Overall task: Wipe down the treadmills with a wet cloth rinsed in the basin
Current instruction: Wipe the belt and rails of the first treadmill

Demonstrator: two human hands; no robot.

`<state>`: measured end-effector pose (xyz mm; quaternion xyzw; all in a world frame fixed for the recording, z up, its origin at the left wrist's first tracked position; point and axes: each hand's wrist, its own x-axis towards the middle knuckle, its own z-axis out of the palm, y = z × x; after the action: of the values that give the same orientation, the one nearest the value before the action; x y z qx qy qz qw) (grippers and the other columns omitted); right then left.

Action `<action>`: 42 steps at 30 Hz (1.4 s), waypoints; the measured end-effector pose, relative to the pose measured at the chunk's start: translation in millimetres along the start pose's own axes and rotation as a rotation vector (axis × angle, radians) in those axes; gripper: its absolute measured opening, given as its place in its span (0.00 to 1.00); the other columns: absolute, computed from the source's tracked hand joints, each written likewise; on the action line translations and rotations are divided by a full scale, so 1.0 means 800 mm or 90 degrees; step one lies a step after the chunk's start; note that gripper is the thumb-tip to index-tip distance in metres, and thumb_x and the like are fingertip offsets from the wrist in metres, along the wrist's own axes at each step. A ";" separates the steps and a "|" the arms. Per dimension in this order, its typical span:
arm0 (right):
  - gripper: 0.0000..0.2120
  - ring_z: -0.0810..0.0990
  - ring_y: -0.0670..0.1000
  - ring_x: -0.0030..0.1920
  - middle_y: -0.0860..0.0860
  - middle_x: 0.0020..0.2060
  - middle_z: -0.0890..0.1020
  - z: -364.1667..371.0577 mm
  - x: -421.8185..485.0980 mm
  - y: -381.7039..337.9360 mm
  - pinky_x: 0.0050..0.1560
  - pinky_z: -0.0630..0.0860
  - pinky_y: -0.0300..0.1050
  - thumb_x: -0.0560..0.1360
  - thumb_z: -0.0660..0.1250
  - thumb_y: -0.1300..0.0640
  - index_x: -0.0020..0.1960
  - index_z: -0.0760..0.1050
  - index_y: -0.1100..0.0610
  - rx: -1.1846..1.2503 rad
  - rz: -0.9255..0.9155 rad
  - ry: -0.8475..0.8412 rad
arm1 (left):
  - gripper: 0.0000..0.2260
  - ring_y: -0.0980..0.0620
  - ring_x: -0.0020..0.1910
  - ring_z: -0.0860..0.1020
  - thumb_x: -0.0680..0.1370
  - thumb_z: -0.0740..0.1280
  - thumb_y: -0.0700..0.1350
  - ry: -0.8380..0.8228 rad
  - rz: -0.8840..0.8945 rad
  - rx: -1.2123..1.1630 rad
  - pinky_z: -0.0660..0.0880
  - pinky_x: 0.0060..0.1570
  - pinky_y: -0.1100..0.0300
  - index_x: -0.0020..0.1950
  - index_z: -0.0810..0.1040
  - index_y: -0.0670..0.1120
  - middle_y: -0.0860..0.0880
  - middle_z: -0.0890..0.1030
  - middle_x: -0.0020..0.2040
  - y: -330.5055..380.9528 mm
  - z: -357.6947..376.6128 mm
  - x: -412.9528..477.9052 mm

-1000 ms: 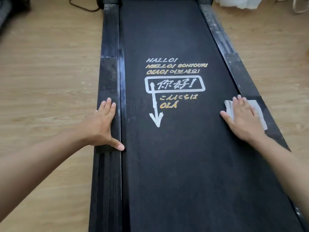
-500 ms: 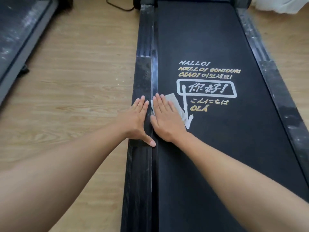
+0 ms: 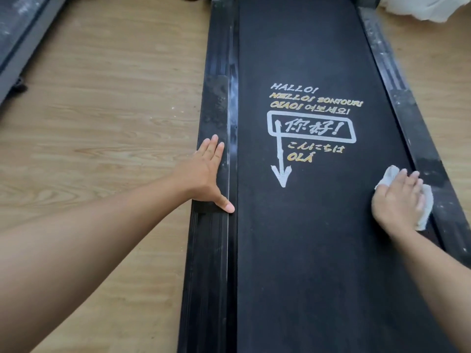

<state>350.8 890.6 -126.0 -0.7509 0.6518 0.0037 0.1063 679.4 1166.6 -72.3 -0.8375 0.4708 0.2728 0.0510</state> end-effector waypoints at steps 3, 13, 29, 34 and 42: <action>0.34 0.49 0.58 0.85 0.58 0.85 0.51 0.024 -0.018 -0.101 0.83 0.49 0.61 0.83 0.46 0.48 0.85 0.49 0.61 0.012 -0.044 0.023 | 0.75 0.52 0.81 0.30 0.56 0.75 0.77 -0.005 0.005 -0.006 0.47 0.82 0.49 0.82 0.30 0.47 0.51 0.27 0.81 0.000 0.000 0.000; 0.30 0.46 0.52 0.86 0.50 0.86 0.51 0.069 -0.221 -0.189 0.84 0.44 0.55 0.87 0.45 0.46 0.86 0.49 0.54 -0.065 -0.656 -0.087 | 0.80 0.43 0.79 0.27 0.53 0.76 0.76 -0.096 -0.015 0.110 0.40 0.82 0.47 0.79 0.25 0.40 0.42 0.23 0.79 0.022 -0.020 -0.004; 0.40 0.45 0.56 0.85 0.56 0.86 0.48 0.016 -0.080 0.010 0.84 0.45 0.60 0.78 0.39 0.40 0.86 0.45 0.59 0.009 -0.029 -0.011 | 0.80 0.48 0.81 0.30 0.52 0.83 0.69 -0.056 -0.030 0.013 0.45 0.82 0.48 0.82 0.30 0.43 0.47 0.27 0.81 0.018 -0.013 -0.016; 0.35 0.45 0.54 0.86 0.53 0.86 0.48 0.059 -0.201 -0.141 0.84 0.43 0.56 0.82 0.37 0.45 0.87 0.46 0.56 -0.030 -0.409 -0.035 | 0.78 0.49 0.81 0.30 0.53 0.82 0.70 -0.060 -0.012 0.040 0.46 0.82 0.47 0.82 0.30 0.44 0.48 0.27 0.81 0.013 -0.020 -0.018; 0.29 0.42 0.49 0.85 0.47 0.86 0.46 0.047 -0.232 -0.052 0.84 0.40 0.51 0.88 0.45 0.47 0.87 0.45 0.52 -0.145 -0.801 -0.103 | 0.77 0.39 0.82 0.36 0.58 0.83 0.66 -0.125 -0.059 0.282 0.51 0.81 0.47 0.79 0.28 0.36 0.36 0.29 0.81 0.051 -0.044 -0.014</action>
<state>369.0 1083.8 -129.8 -0.9935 0.0724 0.0668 0.0564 655.6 1140.7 -29.9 -0.7960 0.4731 0.2402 0.2913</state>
